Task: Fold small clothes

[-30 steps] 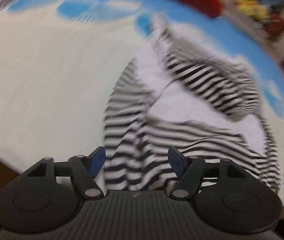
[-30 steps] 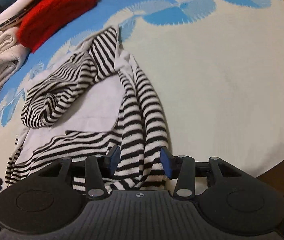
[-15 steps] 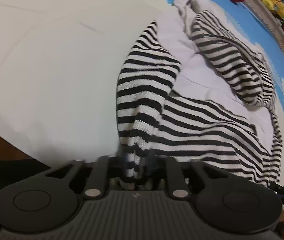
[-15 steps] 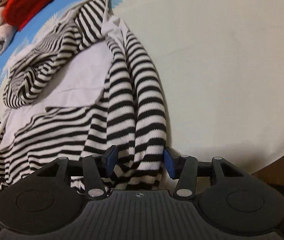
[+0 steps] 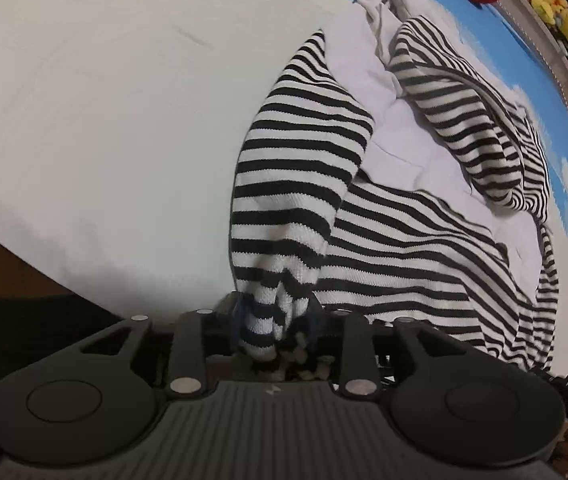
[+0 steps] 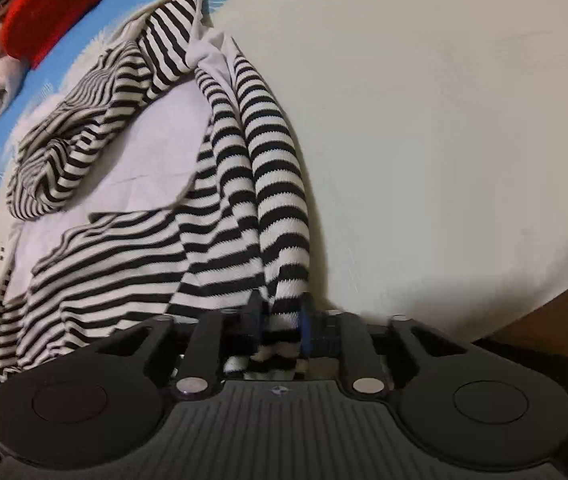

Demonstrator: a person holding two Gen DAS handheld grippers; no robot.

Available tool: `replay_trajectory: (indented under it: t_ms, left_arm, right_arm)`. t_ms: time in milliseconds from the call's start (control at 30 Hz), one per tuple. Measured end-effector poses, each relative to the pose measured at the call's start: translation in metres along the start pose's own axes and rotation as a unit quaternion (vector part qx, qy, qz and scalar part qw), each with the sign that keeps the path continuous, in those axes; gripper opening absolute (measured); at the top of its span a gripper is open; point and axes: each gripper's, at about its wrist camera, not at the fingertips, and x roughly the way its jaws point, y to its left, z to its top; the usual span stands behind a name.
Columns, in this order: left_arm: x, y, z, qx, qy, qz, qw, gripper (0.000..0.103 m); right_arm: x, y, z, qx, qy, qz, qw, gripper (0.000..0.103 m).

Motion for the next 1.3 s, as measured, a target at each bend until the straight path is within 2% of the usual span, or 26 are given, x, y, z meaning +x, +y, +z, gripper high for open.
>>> replay_trajectory:
  t_ms: [200,467,500,567,600,633,667,700,767,867,1000,1167,1233,1300]
  left_arm:
    - [0.001,0.004,0.000,-0.006,-0.003,0.007,1.0000,0.037]
    - [0.005,0.000,-0.001,0.008,-0.007,0.013,0.9999,0.035]
    - [0.006,-0.001,-0.001,0.011,-0.008,0.013,0.9998,0.034]
    - [0.006,-0.003,-0.002,0.019,-0.009,0.011,0.9997,0.022]
    - [0.006,-0.005,-0.003,0.025,-0.010,0.009,0.9996,0.020]
    - [0.006,-0.007,-0.004,0.030,-0.012,0.009,0.9994,0.016]
    - [0.006,-0.009,-0.004,0.035,-0.013,0.010,0.9992,0.014]
    - [0.006,-0.011,-0.005,0.040,-0.016,0.011,0.9990,0.013]
    - [0.003,-0.012,-0.005,0.042,-0.024,0.012,0.9987,0.010]
    - [-0.006,-0.014,-0.006,0.051,-0.048,0.013,0.9975,0.009]
    - [-0.033,-0.026,-0.006,0.081,-0.080,-0.002,0.9935,0.009]
    - [-0.101,-0.036,-0.008,0.135,-0.115,-0.040,0.9833,0.008]
    - [-0.134,-0.034,-0.012,0.143,-0.119,-0.070,0.9800,0.008]
    - [-0.175,-0.028,-0.019,0.151,-0.135,-0.111,0.9729,0.008]
  right_arm:
    - [0.006,0.005,-0.001,-0.012,0.007,-0.005,1.000,0.031]
    - [0.009,0.010,-0.002,-0.031,0.007,-0.014,0.999,0.031]
    - [0.009,0.010,-0.003,-0.034,0.006,-0.015,0.999,0.031]
    - [0.010,0.012,-0.004,-0.041,0.006,-0.017,0.999,0.031]
    - [0.010,0.013,-0.004,-0.044,0.006,-0.017,0.999,0.032]
    - [0.010,0.013,-0.004,-0.045,0.005,-0.017,0.999,0.031]
    - [0.010,0.013,-0.004,-0.047,0.005,-0.015,0.999,0.027]
    - [0.010,0.013,-0.005,-0.047,0.005,-0.011,0.999,0.018]
    - [0.009,0.014,-0.005,-0.048,0.000,-0.001,0.999,0.011]
    - [0.000,0.013,-0.002,-0.041,-0.021,0.017,0.999,0.009]
    - [-0.025,0.009,0.001,-0.023,-0.063,0.053,0.996,0.008]
    - [-0.087,0.010,0.001,-0.043,-0.112,0.105,0.987,0.007]
    - [-0.120,0.008,-0.002,-0.043,-0.123,0.128,0.983,0.007]
    - [-0.162,0.004,-0.011,-0.049,-0.144,0.165,0.975,0.007]
